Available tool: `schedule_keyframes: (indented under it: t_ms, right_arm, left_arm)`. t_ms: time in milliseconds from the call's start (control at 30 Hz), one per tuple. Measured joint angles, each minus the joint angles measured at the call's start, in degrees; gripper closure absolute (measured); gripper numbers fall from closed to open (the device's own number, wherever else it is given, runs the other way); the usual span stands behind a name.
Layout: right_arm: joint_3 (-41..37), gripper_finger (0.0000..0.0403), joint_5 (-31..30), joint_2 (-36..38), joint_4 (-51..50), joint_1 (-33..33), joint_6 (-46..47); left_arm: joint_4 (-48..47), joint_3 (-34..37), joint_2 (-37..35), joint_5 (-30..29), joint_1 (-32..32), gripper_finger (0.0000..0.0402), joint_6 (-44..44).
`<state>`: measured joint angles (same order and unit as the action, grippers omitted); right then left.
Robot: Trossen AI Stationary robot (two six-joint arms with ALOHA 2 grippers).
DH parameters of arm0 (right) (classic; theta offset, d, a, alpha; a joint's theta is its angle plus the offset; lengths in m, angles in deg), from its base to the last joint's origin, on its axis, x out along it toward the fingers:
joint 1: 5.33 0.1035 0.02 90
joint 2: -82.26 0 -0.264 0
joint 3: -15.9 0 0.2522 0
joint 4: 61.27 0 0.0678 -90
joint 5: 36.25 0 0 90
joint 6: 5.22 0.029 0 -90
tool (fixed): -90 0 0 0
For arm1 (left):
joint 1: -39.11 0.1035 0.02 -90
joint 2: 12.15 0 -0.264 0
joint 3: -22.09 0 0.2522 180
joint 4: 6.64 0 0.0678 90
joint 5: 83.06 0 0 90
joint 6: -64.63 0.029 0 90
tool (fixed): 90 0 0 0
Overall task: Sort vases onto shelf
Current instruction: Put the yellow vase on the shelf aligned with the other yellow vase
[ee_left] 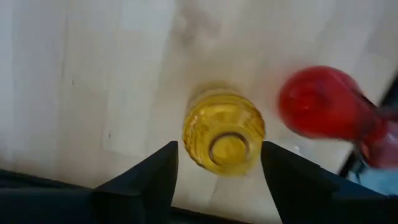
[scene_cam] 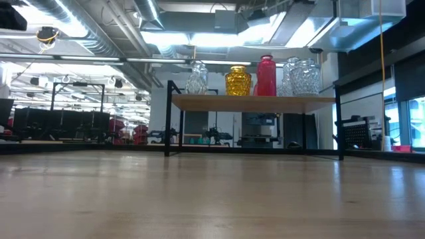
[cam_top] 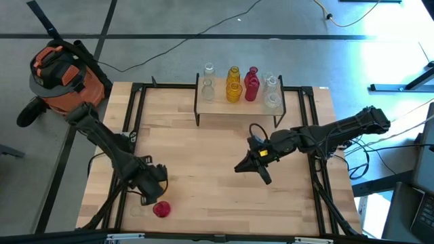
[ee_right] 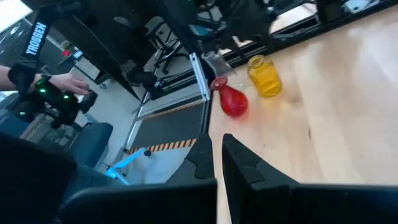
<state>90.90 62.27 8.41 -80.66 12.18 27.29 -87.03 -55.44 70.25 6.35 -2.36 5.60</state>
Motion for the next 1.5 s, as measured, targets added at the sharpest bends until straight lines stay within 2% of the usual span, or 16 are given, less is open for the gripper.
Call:
schedule_keyframes:
  t_ms: [300,500,933,1033,1133,1333,1500]
  right_arm:
    - [0.0,0.0402,0.11,0.0,-0.48,2.13,0.09]
    - [0.0,0.0402,0.09,0.0,-0.5,1.97,0.17]
    - [0.0,0.0402,0.0,0.0,-0.78,1.95,0.17]
    - [0.0,0.0402,-0.02,0.0,-0.81,1.97,0.2]
    - [0.0,0.0402,-0.09,0.0,-0.78,1.96,0.2]
    - [0.0,0.0402,-1.01,0.02,-0.7,1.95,0.2]
    - [0.0,0.0402,-1.01,0.02,-0.39,1.97,1.06]
  left_arm:
    - [0.96,-0.37,5.53,0.65,-0.04,0.019,-1.46]
    - [1.68,-0.1,5.75,2.02,-0.02,0.0193,-3.81]
    - [-5.95,0.22,4.7,3.34,0.11,0.0194,-5.86]
    - [-8.08,0.17,3.42,6.48,0.64,0.0194,-6.33]
    - [-11.68,0.17,2.07,8.88,0.99,0.0194,-2.89]
    - [-12.95,1.01,-1.72,9.89,0.98,0.0194,11.37]
    - [-8.15,11.55,-9.88,18.36,0.92,0.0194,12.91]
